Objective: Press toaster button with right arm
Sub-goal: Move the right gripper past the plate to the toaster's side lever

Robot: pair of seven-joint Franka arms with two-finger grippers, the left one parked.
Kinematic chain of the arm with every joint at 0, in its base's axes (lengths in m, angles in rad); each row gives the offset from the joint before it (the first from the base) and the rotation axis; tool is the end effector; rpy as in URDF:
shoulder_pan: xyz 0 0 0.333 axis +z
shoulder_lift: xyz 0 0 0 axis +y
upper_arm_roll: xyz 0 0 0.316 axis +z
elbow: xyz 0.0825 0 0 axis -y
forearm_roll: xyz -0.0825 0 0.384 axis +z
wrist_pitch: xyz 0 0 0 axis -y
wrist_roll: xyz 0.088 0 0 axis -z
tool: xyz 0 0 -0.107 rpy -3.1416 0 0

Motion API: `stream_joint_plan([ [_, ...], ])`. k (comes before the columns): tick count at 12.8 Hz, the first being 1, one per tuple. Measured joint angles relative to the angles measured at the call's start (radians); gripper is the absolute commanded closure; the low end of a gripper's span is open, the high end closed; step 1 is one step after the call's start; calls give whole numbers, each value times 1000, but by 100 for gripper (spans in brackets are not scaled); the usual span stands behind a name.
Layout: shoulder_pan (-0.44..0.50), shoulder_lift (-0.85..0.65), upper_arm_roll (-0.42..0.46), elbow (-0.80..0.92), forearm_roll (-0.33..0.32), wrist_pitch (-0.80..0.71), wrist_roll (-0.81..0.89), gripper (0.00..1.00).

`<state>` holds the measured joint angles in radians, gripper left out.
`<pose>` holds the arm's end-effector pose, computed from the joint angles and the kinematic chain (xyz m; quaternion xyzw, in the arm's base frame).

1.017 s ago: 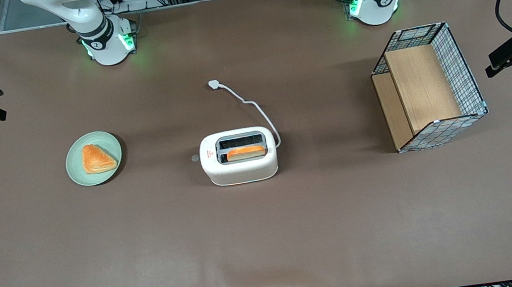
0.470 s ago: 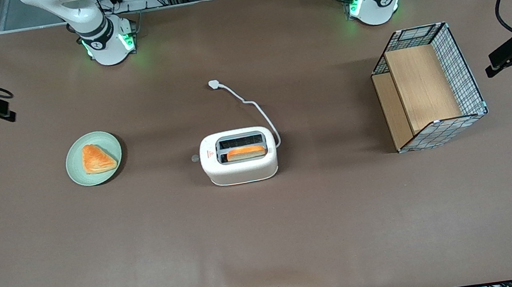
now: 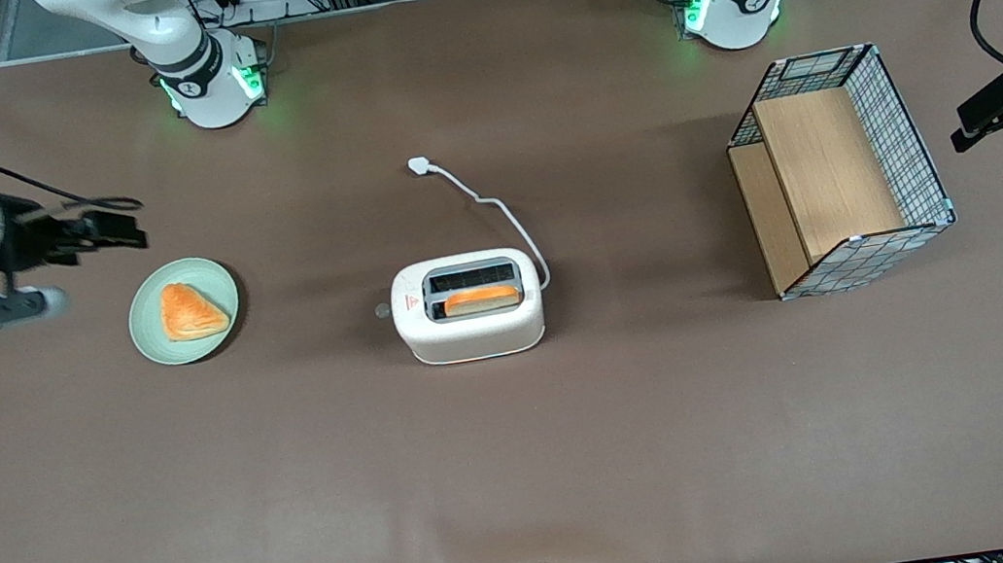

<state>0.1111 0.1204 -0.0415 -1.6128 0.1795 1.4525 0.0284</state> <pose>0.5644 0.0614 0.5307 -0.9862 -0.0181 0.1434 0.0802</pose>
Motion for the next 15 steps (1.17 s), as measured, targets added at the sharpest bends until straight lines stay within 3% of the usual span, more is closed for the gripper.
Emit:
stream_joint_plan([
  [2,14,55,0,-2,47,41,0,0],
  [3,26,82,1,-2,79,69,0,4],
  [4,42,107,1,-2,109,99,0,14],
  [5,61,132,2,-2,134,133,0,31],
  [7,99,179,2,-3,162,193,0,80],
  [8,115,202,3,-3,184,217,0,97],
  [11,161,273,4,-3,267,292,-2,100],
  [15,238,328,4,-5,285,386,-1,100],
])
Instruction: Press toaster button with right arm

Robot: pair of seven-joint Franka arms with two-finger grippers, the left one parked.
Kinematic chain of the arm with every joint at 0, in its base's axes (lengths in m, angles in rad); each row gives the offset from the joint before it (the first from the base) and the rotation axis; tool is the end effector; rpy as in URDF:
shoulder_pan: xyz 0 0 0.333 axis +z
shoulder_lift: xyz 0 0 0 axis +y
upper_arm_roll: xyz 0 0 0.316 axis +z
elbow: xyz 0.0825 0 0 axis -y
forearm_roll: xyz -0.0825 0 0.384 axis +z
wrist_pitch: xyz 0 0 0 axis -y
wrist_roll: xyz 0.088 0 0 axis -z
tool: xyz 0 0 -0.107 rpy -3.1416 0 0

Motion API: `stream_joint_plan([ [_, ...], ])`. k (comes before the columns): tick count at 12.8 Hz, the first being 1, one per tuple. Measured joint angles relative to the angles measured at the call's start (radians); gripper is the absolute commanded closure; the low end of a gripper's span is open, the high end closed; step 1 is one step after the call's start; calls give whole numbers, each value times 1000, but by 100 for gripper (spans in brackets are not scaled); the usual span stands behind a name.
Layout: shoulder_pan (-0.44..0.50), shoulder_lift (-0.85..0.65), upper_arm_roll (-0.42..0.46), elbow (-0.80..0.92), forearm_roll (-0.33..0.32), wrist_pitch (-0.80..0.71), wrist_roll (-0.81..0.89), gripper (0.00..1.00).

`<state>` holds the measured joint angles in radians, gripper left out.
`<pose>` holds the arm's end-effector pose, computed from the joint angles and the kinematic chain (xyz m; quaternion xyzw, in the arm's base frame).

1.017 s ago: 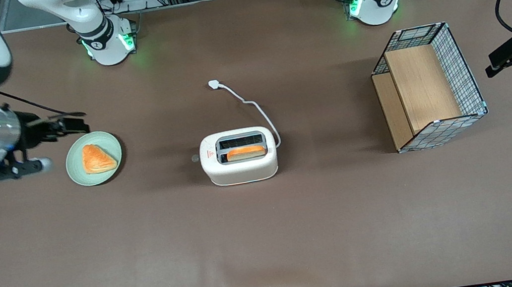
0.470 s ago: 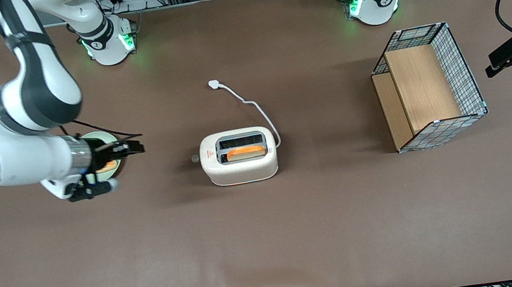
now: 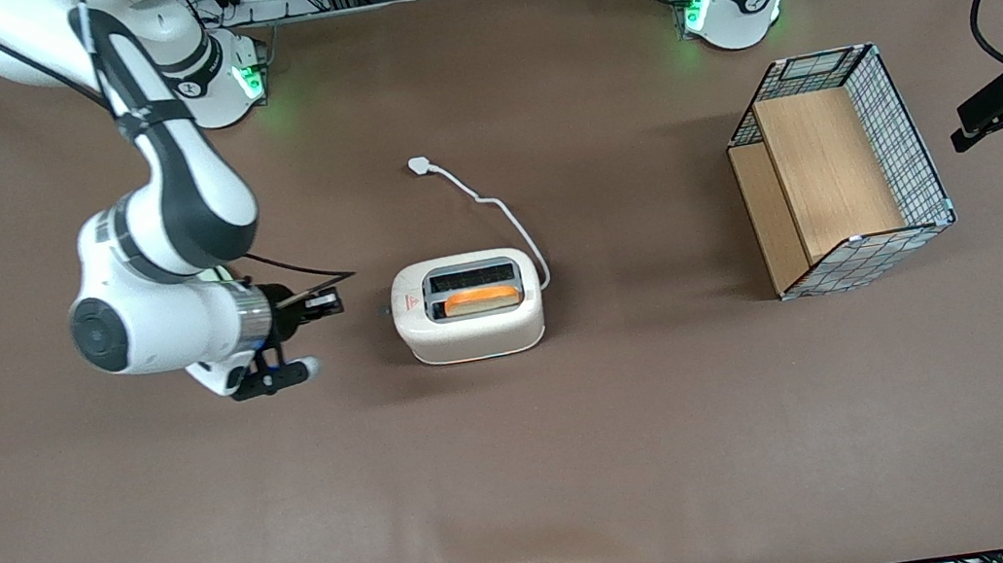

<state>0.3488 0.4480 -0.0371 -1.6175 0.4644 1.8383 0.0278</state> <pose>0.6105 0.2372 0.3554 -0.9710 -0.0532 0.1430 0.1841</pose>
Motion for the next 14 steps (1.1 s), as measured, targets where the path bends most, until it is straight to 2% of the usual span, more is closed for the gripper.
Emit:
stream_joint_plan([
  [5,30,40,0,-34,59,78,0,100],
  [14,51,86,0,-60,77,147,0,100],
])
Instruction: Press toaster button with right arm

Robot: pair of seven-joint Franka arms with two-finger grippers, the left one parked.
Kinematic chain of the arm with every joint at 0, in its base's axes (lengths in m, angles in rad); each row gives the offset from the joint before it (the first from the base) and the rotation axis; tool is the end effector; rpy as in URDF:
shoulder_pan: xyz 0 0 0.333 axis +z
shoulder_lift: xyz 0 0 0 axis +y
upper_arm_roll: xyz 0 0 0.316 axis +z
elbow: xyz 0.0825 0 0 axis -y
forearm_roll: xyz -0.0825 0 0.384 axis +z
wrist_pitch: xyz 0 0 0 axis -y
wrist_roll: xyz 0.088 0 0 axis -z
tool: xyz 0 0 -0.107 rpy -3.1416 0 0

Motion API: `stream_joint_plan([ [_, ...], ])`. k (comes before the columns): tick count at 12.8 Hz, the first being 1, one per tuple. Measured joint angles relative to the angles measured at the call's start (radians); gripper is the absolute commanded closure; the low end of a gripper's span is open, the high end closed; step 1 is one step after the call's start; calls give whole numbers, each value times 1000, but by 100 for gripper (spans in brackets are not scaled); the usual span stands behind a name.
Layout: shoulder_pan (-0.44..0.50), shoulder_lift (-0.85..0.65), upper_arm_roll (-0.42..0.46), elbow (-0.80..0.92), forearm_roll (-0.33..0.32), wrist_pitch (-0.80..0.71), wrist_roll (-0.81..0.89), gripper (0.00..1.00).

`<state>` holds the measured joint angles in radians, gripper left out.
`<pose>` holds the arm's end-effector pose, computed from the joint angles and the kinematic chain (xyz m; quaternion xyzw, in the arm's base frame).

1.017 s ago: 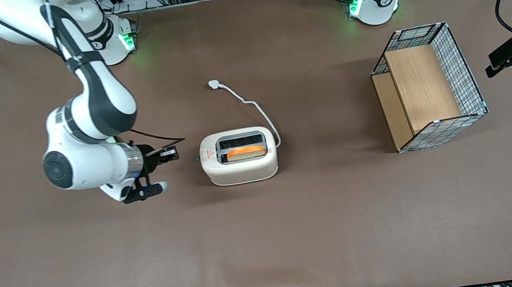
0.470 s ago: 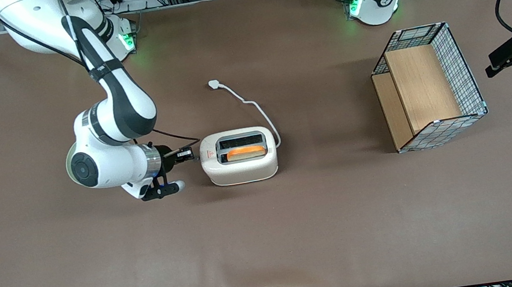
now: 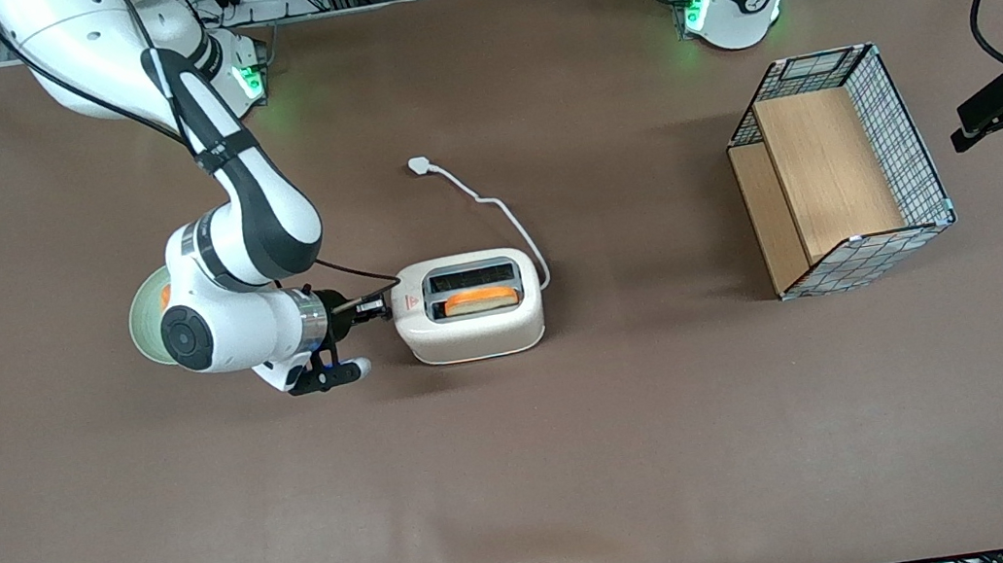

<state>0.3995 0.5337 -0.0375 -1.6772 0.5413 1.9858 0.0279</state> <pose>0.6013 0.2648 0.2827 -0.9688 -0.0284 0.1483 0.1966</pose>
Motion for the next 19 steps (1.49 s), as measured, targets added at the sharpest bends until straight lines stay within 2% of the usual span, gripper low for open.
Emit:
stream_joint_plan([
  [6,0,35,-5,-11,39,34,0,100],
  [12,-24,62,-15,-17,148,28,-51,100],
  [19,-29,47,-20,-5,154,21,-63,99],
])
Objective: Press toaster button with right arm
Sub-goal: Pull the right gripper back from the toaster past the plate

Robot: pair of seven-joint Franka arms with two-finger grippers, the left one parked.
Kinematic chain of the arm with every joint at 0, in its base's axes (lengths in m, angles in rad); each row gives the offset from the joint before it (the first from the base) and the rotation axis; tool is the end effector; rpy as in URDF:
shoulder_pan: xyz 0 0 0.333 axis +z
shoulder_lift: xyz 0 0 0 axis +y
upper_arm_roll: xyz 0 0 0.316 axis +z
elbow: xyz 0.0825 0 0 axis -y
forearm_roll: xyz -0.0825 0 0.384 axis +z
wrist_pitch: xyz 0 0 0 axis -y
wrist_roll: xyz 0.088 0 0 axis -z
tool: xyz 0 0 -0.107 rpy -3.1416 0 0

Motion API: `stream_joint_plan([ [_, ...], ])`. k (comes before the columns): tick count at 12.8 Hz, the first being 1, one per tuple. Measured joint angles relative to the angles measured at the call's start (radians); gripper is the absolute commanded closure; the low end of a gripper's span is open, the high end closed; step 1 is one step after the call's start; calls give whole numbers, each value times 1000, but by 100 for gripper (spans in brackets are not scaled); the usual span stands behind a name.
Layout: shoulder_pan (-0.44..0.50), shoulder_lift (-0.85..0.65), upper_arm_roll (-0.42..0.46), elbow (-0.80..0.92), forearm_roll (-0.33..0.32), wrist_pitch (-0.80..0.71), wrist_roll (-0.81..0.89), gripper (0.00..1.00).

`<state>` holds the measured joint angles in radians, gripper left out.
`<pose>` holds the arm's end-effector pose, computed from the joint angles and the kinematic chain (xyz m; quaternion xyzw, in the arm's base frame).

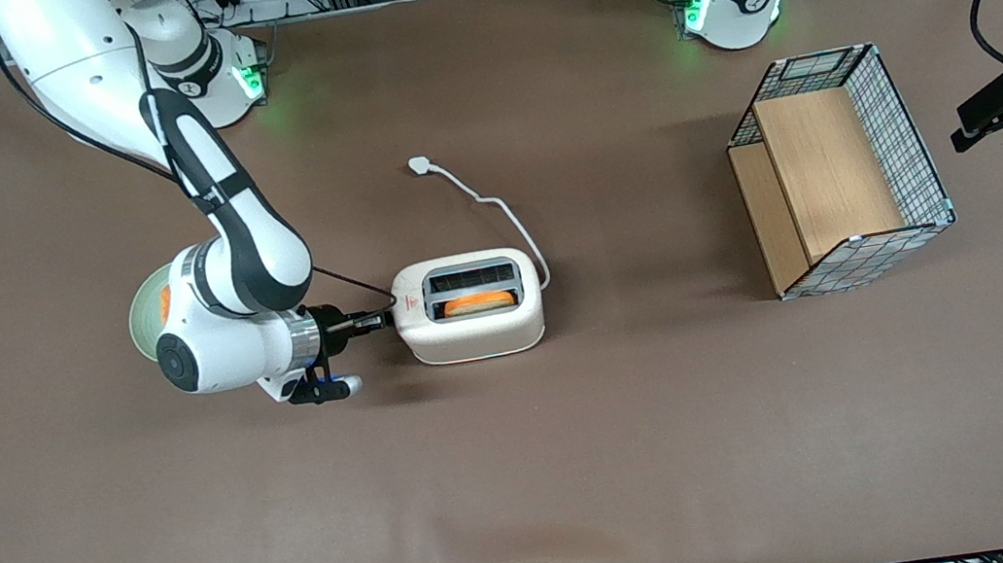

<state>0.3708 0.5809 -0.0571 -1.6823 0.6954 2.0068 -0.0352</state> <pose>0.6121 0.2428 0.2545 -0.9547 0.0141 0.1550 0.2537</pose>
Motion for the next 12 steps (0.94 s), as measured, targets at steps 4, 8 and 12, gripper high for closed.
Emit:
stream_joint_plan([
  [4,-2,-76,-65,13,-3,-47,-9,0],
  [8,-5,-146,-135,13,-70,-89,-24,0],
  [12,-7,-229,-190,13,-246,-160,-25,0],
])
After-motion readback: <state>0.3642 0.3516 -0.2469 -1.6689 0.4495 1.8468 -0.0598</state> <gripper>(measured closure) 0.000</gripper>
